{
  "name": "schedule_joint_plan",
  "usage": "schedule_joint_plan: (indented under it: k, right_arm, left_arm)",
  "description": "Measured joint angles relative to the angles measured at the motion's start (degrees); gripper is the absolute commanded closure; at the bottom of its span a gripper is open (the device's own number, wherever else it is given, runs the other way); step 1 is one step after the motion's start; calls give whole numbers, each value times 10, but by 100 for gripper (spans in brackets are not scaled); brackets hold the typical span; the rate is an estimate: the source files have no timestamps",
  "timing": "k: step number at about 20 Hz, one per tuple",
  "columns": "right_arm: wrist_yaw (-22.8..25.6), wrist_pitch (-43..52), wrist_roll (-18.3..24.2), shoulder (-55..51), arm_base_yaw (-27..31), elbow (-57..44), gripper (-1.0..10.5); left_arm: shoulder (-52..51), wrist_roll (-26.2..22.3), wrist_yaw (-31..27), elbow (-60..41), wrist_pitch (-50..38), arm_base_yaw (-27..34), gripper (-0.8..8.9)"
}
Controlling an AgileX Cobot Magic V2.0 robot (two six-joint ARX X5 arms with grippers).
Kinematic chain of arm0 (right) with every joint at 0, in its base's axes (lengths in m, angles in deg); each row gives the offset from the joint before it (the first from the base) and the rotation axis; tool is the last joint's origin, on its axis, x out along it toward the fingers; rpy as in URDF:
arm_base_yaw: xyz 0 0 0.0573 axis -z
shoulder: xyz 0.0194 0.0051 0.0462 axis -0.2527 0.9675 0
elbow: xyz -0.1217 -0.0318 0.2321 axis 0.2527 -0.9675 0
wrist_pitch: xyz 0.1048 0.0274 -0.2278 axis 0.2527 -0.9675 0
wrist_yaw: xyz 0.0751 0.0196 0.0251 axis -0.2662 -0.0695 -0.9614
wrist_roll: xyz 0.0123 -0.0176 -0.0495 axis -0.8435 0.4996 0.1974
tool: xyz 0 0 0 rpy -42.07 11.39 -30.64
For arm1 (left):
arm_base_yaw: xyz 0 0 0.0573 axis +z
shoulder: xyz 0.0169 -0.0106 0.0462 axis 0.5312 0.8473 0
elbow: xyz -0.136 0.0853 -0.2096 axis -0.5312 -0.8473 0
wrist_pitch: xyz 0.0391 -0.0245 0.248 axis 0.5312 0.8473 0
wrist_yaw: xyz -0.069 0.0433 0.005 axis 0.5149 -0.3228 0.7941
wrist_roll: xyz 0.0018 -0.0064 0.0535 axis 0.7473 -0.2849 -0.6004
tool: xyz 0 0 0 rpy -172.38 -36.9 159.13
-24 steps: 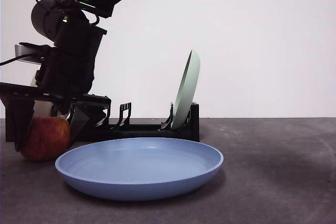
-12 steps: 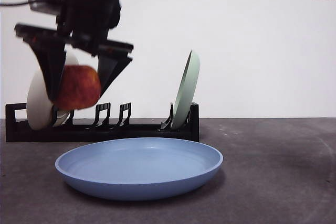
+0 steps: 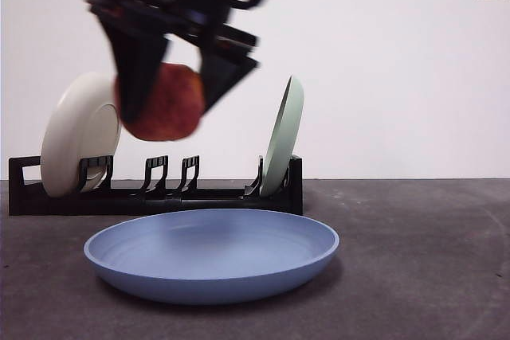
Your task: Take the blue plate from the plate rack,put the plate on the table,take the apple from the table,put the apple in the plate
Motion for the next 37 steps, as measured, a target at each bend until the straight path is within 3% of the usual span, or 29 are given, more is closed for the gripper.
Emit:
schedule_joint_plan:
  k: [2, 6, 16, 23, 25, 28, 29, 35, 37]
  right_arm:
    - [-2, 80, -9, -63, 5, -110, 948]
    - [-2, 178, -35, -97, 15, -229, 948]
    - [-3, 267, -69, -85, 38, -301, 947]
    - [-18, 303, -85, -82, 48, -337, 939]
    - [-18, 308, -86, -82, 48, -337, 830]
    - [-18, 309, -86, -81, 49, -337, 430]
    - [-18, 309, -86, -81, 49, -337, 348]
    - [-18, 307, -91, -81, 49, -336, 344]
    - [-31, 268, -95, -81, 49, -323, 344]
  left_arm:
    - [7, 3, 0, 0, 0, 0, 819]
    - [33, 6, 0, 0, 0, 0, 819]
    - [126, 6, 2, 0, 0, 0, 818]
    - [128, 3, 2, 0, 0, 0, 818]
    - [128, 3, 2, 0, 0, 0, 818]
    - [128, 3, 2, 0, 0, 0, 818]
    - [128, 3, 2, 0, 0, 0, 818]
    - [126, 3, 2, 0, 0, 0, 818]
    - [125, 3, 2, 0, 0, 0, 818]
